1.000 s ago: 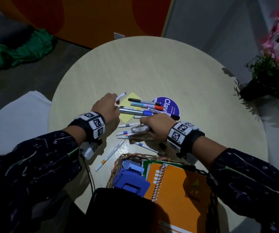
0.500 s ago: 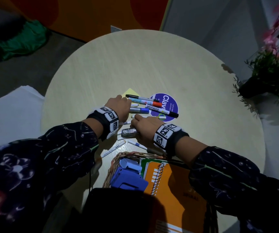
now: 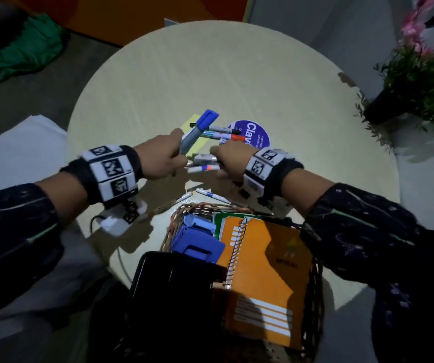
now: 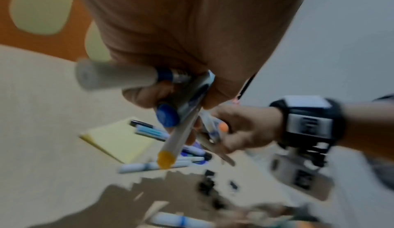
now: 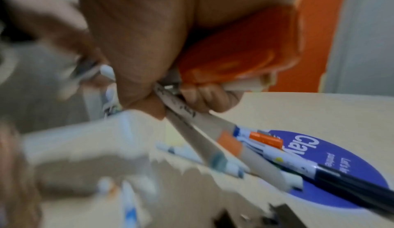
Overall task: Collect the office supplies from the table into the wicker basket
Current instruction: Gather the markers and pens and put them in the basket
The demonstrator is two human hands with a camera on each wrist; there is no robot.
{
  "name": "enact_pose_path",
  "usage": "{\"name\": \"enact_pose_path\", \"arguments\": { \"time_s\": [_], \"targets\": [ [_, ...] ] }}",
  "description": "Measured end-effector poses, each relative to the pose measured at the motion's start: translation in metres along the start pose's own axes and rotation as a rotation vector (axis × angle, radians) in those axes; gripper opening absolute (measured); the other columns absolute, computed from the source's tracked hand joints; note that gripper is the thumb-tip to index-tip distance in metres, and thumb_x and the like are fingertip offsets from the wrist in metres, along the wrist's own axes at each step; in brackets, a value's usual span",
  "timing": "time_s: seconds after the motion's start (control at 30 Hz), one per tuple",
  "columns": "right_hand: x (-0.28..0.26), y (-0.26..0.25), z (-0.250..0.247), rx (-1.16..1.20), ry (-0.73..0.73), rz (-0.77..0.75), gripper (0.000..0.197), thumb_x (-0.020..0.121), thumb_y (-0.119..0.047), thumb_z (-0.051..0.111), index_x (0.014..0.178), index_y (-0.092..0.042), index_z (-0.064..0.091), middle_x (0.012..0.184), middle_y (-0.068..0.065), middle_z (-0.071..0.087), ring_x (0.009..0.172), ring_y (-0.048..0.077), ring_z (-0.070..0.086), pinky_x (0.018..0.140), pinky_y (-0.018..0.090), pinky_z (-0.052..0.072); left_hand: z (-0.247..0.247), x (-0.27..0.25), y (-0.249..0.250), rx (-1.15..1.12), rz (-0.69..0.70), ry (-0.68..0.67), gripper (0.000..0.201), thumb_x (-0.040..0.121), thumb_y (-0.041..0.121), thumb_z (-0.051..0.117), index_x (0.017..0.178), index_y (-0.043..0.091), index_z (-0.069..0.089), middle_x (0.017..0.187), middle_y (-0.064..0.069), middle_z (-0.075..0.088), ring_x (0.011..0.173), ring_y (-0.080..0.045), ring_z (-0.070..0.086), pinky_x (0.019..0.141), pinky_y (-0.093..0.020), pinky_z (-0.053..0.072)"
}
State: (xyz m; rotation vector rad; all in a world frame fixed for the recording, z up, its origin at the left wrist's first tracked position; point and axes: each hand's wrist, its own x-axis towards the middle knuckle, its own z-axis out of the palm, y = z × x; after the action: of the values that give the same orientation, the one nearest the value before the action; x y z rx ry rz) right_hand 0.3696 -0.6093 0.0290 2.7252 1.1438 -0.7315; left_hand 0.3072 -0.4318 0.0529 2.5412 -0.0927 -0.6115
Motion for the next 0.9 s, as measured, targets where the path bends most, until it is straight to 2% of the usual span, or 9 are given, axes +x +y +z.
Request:
{"name": "enact_pose_path", "arguments": {
  "time_s": [0.13, 0.2, 0.27, 0.33, 0.4, 0.5, 0.6, 0.77, 0.9],
  "targets": [
    [-0.062, 0.019, -0.023, 0.399, 0.007, 0.131, 0.013, 0.081, -0.02, 0.061, 0.076, -0.013, 0.052, 0.072, 0.005, 0.053, 0.054, 0.009, 0.051, 0.051, 0.026, 0.034, 0.018, -0.058, 0.047, -0.482, 0.132, -0.164, 0.026, 0.082, 0.03, 0.049, 0.099, 0.012, 0.041, 0.078, -0.01, 0.057, 0.069, -0.024, 0.057, 0.07, -0.05, 0.051],
    [-0.103, 0.022, -0.017, 0.794, 0.058, 0.235, 0.014, 0.082, -0.011, 0.058, 0.069, -0.015, 0.053, 0.066, 0.006, 0.062, 0.039, 0.001, 0.051, 0.041, 0.017, 0.037, 0.042, -0.077, 0.076, -0.723, 0.043, -0.225, 0.019, 0.08, 0.03, 0.054, 0.089, 0.022, 0.041, 0.079, -0.017, 0.06, 0.069, -0.032, 0.064, 0.071, -0.049, 0.052],
    [-0.139, 0.019, 0.005, 1.122, 0.112, 0.38, 0.015, 0.084, -0.006, 0.053, 0.071, -0.012, 0.057, 0.068, 0.01, 0.067, 0.034, 0.001, 0.05, 0.038, 0.014, 0.038, 0.07, -0.091, 0.103, -0.87, -0.095, -0.335, 0.017, 0.086, 0.019, 0.054, 0.093, 0.018, 0.039, 0.076, -0.018, 0.06, 0.059, -0.027, 0.067, 0.068, -0.045, 0.054],
    [-0.17, 0.009, 0.039, 1.424, 0.051, 0.535, 0.011, 0.083, -0.007, 0.052, 0.076, -0.009, 0.06, 0.068, 0.009, 0.07, 0.035, 0.007, 0.048, 0.04, 0.019, 0.04, 0.097, -0.099, 0.124, -0.772, -0.145, -0.467, 0.025, 0.091, 0.015, 0.049, 0.111, 0.011, 0.035, 0.078, -0.011, 0.061, 0.058, -0.016, 0.065, 0.065, -0.04, 0.054],
    [-0.195, -0.006, 0.069, 1.667, -0.042, 0.656, 0.006, 0.083, -0.007, 0.054, 0.082, -0.004, 0.059, 0.062, 0.008, 0.07, 0.034, 0.011, 0.042, 0.036, 0.019, 0.038, 0.121, -0.096, 0.134, -0.577, -0.178, -0.508, 0.047, 0.091, 0.026, 0.049, 0.13, 0.009, 0.027, 0.099, -0.015, 0.065, 0.074, -0.023, 0.065, 0.073, -0.043, 0.055],
    [-0.219, -0.021, 0.097, 1.775, -0.104, 0.769, 0.007, 0.084, -0.008, 0.056, 0.082, -0.002, 0.053, 0.053, 0.01, 0.066, 0.033, 0.014, 0.039, 0.038, 0.02, 0.039, 0.139, -0.084, 0.135, -0.421, -0.29, -0.489, 0.062, 0.089, 0.036, 0.051, 0.138, 0.011, 0.022, 0.12, -0.016, 0.059, 0.091, -0.028, 0.064, 0.074, -0.038, 0.053],
    [-0.229, -0.029, 0.114, 1.801, -0.105, 0.829, 0.011, 0.082, -0.01, 0.062, 0.088, -0.003, 0.056, 0.06, 0.013, 0.068, 0.038, 0.018, 0.042, 0.049, 0.027, 0.045, 0.148, -0.085, 0.133, -0.342, -0.356, -0.492, 0.061, 0.088, 0.03, 0.052, 0.137, 0.006, 0.024, 0.115, -0.014, 0.056, 0.09, -0.028, 0.06, 0.07, -0.033, 0.048],
    [-0.236, -0.033, 0.121, 1.671, -0.015, 0.858, 0.01, 0.079, -0.008, 0.062, 0.079, -0.007, 0.053, 0.054, 0.01, 0.054, 0.04, 0.021, 0.048, 0.049, 0.028, 0.043, 0.145, -0.098, 0.126, -0.222, -0.281, -0.581, 0.065, 0.092, 0.036, 0.049, 0.14, 0.002, 0.019, 0.108, -0.014, 0.057, 0.093, -0.026, 0.06, 0.059, -0.029, 0.044],
    [-0.242, -0.036, 0.122, 1.667, 0.054, 0.807, 0.007, 0.085, -0.004, 0.057, 0.087, -0.009, 0.053, 0.063, 0.013, 0.057, 0.046, 0.023, 0.052, 0.055, 0.033, 0.045, 0.143, -0.112, 0.11, -0.402, -0.26, -0.539, 0.041, 0.09, 0.033, 0.05, 0.121, 0.011, 0.035, 0.102, -0.017, 0.062, 0.08, -0.027, 0.057, 0.084, -0.046, 0.056]
  ]
}}
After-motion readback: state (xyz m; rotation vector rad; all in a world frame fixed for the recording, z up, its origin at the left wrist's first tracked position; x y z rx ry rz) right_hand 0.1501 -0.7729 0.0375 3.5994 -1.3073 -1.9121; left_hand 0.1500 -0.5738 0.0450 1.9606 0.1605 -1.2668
